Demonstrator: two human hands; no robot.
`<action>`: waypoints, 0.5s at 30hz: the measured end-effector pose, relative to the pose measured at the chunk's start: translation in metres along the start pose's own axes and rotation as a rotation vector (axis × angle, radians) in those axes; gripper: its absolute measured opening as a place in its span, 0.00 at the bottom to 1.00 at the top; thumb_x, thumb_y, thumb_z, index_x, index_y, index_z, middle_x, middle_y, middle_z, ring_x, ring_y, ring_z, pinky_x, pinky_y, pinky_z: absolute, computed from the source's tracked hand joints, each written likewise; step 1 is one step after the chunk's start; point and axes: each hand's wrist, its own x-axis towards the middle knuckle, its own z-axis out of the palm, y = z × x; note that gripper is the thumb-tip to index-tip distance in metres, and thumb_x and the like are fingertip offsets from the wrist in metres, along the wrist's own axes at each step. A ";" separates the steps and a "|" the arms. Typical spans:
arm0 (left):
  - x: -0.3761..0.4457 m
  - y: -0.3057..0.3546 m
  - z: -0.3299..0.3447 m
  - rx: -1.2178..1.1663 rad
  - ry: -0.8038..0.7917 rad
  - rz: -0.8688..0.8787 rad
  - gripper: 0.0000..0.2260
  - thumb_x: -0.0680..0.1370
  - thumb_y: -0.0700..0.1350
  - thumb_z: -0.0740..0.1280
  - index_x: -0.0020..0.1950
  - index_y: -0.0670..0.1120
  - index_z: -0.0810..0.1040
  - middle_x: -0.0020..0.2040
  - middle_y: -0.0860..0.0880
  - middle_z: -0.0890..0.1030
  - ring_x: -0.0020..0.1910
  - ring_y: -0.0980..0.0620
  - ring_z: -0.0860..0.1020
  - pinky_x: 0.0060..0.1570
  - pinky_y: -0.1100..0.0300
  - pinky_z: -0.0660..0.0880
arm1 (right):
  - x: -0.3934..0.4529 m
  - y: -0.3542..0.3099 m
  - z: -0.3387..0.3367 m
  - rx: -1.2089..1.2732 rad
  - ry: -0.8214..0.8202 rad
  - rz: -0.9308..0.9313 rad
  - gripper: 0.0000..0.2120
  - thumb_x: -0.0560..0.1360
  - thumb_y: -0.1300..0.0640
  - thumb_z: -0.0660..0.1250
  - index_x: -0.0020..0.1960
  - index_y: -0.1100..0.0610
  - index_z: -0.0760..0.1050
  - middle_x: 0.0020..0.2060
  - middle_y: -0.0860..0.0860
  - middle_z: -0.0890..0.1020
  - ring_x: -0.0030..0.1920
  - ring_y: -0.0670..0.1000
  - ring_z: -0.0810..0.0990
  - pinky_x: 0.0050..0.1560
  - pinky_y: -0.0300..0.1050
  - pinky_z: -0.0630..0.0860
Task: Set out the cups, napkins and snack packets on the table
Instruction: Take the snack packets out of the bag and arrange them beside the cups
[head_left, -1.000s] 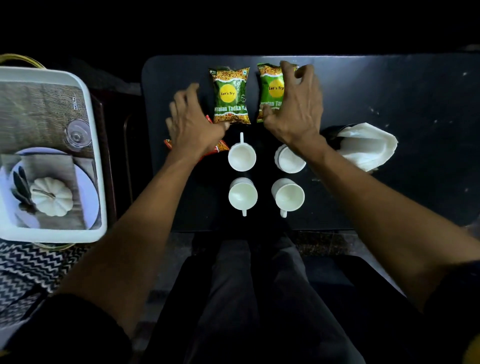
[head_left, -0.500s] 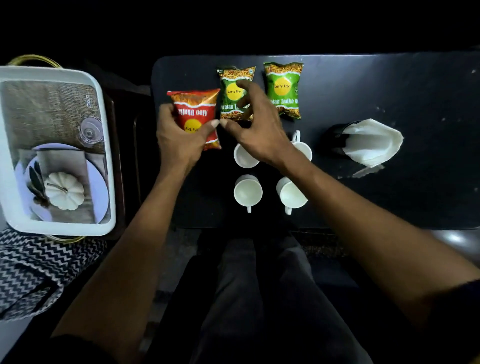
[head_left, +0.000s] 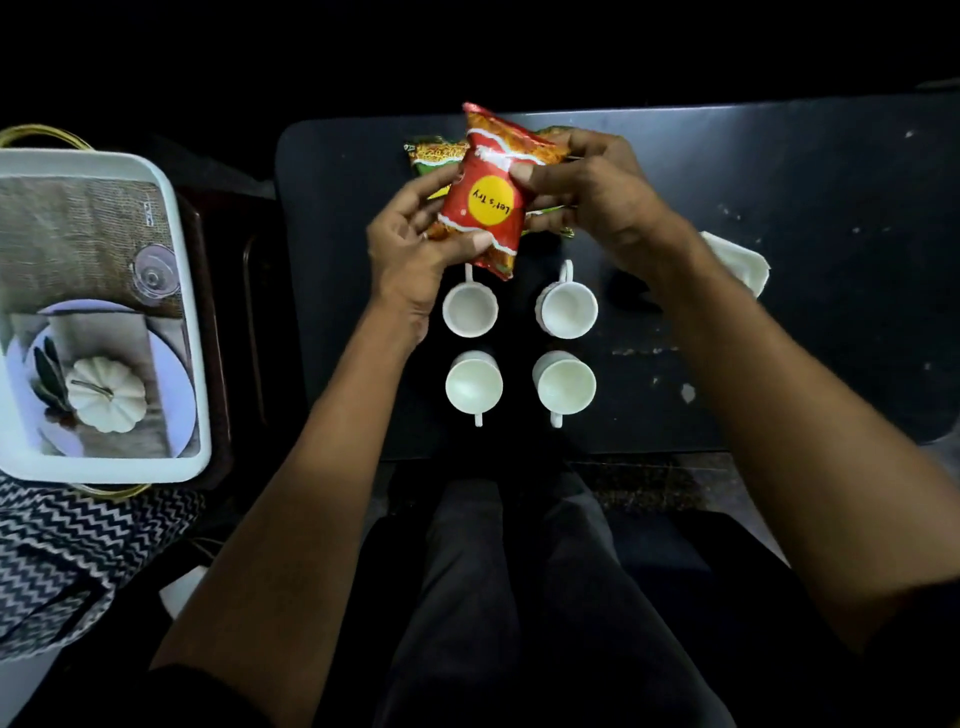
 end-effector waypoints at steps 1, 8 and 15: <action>0.000 0.001 0.003 -0.047 0.010 -0.017 0.28 0.67 0.27 0.75 0.66 0.39 0.78 0.59 0.41 0.83 0.57 0.44 0.84 0.52 0.50 0.83 | -0.001 -0.002 -0.008 -0.002 -0.001 0.013 0.11 0.72 0.66 0.74 0.50 0.61 0.73 0.45 0.58 0.84 0.42 0.55 0.87 0.37 0.47 0.83; 0.011 0.014 0.027 0.032 0.011 -0.031 0.26 0.67 0.28 0.75 0.64 0.39 0.78 0.52 0.44 0.85 0.48 0.51 0.86 0.43 0.55 0.83 | -0.011 -0.005 -0.047 -0.659 -0.002 -0.149 0.42 0.67 0.58 0.80 0.74 0.56 0.61 0.68 0.56 0.71 0.67 0.54 0.73 0.58 0.44 0.78; 0.035 0.026 0.063 0.192 -0.023 0.004 0.29 0.69 0.33 0.77 0.68 0.38 0.72 0.55 0.38 0.83 0.49 0.47 0.84 0.46 0.55 0.84 | -0.019 -0.012 -0.038 -1.157 0.058 -0.341 0.38 0.62 0.45 0.75 0.70 0.51 0.72 0.63 0.55 0.79 0.62 0.59 0.76 0.60 0.53 0.75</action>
